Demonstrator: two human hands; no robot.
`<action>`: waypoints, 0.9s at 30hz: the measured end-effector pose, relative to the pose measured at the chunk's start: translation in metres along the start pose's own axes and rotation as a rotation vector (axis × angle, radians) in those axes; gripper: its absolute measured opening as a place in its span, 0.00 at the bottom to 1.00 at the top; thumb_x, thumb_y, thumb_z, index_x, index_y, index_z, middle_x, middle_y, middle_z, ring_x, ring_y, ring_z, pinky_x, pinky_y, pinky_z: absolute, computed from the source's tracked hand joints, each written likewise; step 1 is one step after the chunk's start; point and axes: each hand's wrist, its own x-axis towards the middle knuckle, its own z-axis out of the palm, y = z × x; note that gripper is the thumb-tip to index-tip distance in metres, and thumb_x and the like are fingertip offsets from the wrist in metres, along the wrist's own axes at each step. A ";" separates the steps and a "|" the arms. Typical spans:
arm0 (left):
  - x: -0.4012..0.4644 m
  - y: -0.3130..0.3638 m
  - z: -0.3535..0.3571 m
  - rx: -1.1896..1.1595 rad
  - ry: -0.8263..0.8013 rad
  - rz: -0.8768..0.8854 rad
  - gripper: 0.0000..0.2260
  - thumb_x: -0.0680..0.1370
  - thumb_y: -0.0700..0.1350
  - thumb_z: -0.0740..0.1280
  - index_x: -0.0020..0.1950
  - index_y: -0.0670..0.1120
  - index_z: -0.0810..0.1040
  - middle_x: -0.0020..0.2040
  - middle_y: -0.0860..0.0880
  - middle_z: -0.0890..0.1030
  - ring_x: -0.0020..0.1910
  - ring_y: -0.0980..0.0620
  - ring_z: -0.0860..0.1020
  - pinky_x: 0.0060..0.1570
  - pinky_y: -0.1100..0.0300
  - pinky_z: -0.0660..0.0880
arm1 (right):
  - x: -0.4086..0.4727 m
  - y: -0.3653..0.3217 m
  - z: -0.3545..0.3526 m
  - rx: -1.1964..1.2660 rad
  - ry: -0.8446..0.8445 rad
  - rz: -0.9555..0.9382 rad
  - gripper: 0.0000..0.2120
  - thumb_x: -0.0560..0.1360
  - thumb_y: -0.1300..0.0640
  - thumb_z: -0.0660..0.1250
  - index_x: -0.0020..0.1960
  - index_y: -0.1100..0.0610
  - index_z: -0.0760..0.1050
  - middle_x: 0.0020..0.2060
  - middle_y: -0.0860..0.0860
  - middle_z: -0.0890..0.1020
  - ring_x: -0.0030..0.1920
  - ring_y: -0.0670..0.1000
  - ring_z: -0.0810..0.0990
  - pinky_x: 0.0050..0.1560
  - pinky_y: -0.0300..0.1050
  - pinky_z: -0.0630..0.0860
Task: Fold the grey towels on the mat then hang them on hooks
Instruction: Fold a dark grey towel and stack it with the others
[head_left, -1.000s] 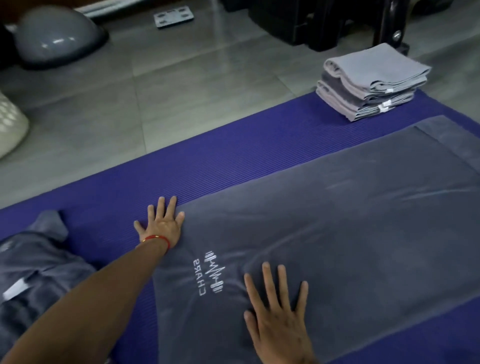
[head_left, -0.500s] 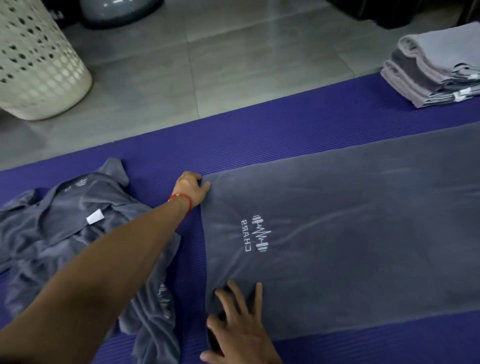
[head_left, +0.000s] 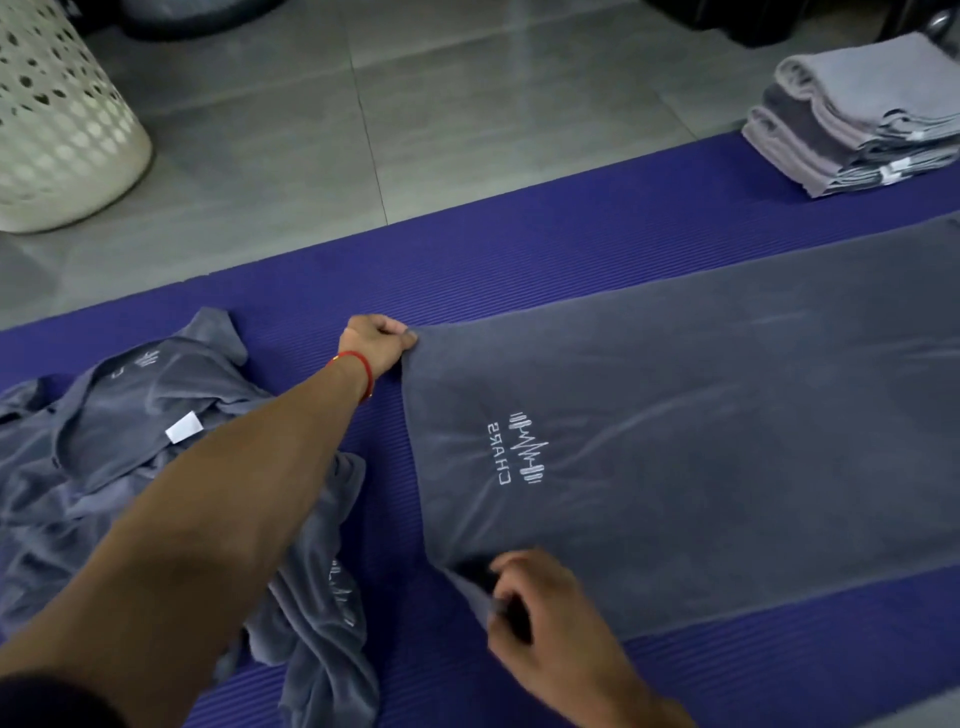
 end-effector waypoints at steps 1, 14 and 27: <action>-0.003 0.006 0.001 0.031 -0.007 0.036 0.07 0.75 0.44 0.75 0.39 0.50 0.80 0.43 0.51 0.83 0.43 0.54 0.80 0.50 0.59 0.76 | 0.001 0.002 -0.024 0.020 -0.024 0.089 0.07 0.69 0.49 0.67 0.43 0.46 0.70 0.46 0.40 0.79 0.47 0.41 0.79 0.52 0.47 0.76; -0.054 0.197 0.052 0.115 -0.251 0.448 0.08 0.76 0.39 0.69 0.47 0.48 0.87 0.32 0.51 0.84 0.30 0.56 0.79 0.25 0.67 0.73 | 0.017 0.086 -0.386 -0.111 -0.005 0.449 0.11 0.76 0.70 0.71 0.45 0.54 0.79 0.33 0.54 0.85 0.33 0.51 0.82 0.38 0.35 0.79; -0.082 0.436 0.299 0.285 -0.283 0.810 0.03 0.78 0.45 0.71 0.48 0.46 0.83 0.39 0.47 0.84 0.37 0.48 0.79 0.46 0.52 0.78 | -0.106 0.228 -0.544 0.347 0.644 0.736 0.07 0.71 0.61 0.74 0.47 0.62 0.81 0.36 0.60 0.82 0.34 0.50 0.80 0.42 0.40 0.82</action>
